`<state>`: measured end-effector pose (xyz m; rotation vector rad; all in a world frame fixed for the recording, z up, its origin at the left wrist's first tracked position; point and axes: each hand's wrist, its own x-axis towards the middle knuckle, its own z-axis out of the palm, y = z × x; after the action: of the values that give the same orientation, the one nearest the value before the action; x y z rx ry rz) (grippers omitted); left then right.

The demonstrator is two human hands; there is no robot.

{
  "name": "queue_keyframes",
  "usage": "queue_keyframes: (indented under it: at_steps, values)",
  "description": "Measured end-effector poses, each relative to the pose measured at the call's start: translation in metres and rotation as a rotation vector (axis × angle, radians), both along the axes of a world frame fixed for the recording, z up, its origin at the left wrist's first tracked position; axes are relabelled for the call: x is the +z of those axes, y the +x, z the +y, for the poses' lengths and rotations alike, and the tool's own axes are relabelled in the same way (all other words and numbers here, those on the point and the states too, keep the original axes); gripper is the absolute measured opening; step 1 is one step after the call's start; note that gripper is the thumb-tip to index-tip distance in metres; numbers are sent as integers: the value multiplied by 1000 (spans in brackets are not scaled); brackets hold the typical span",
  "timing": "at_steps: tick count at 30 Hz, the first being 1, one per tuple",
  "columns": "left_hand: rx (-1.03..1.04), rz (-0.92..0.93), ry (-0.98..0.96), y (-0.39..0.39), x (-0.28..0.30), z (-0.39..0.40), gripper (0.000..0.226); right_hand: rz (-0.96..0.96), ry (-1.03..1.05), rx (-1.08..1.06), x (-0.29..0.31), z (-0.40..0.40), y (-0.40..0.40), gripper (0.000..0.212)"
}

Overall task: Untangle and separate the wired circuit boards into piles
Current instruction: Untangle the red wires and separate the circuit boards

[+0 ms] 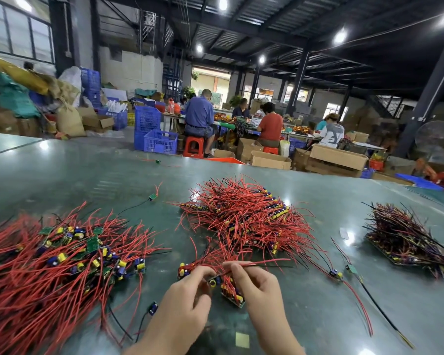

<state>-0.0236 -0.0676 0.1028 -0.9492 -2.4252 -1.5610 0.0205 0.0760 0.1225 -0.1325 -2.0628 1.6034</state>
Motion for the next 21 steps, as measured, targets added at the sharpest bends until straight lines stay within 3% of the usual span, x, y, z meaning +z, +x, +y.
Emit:
queue_keyframes:
  at_steps: [2, 4, 6, 11, 13, 16, 19, 21]
  values:
    - [47, 45, -86, 4, 1, 0, 18, 1, 19, 3, 0, 0, 0, 24]
    - [175, 199, -282, 4, -2, -1, 33, -12, 73, 23, -1, 2, -1, 29]
    - [203, 236, -309, 0, 1, -2, 50, -34, 93, 105, 2, 6, 0, 29]
    - [-156, -155, 100, -12, 12, -10, 43, 38, -48, 364, 6, 17, 3, 20]
    - [-173, -152, 152, -13, 15, -12, 40, 19, -171, 319, 3, 18, -1, 25]
    - [-256, -299, 186, -15, 23, -19, 28, -43, -278, 352, 1, 21, -3, 42]
    - [-322, -425, 178, -16, 29, -25, 24, -61, -242, 505, 4, 24, 1, 34]
    - [-317, -453, 186, -16, 31, -25, 25, -73, -299, 474, 6, 25, 2, 31]
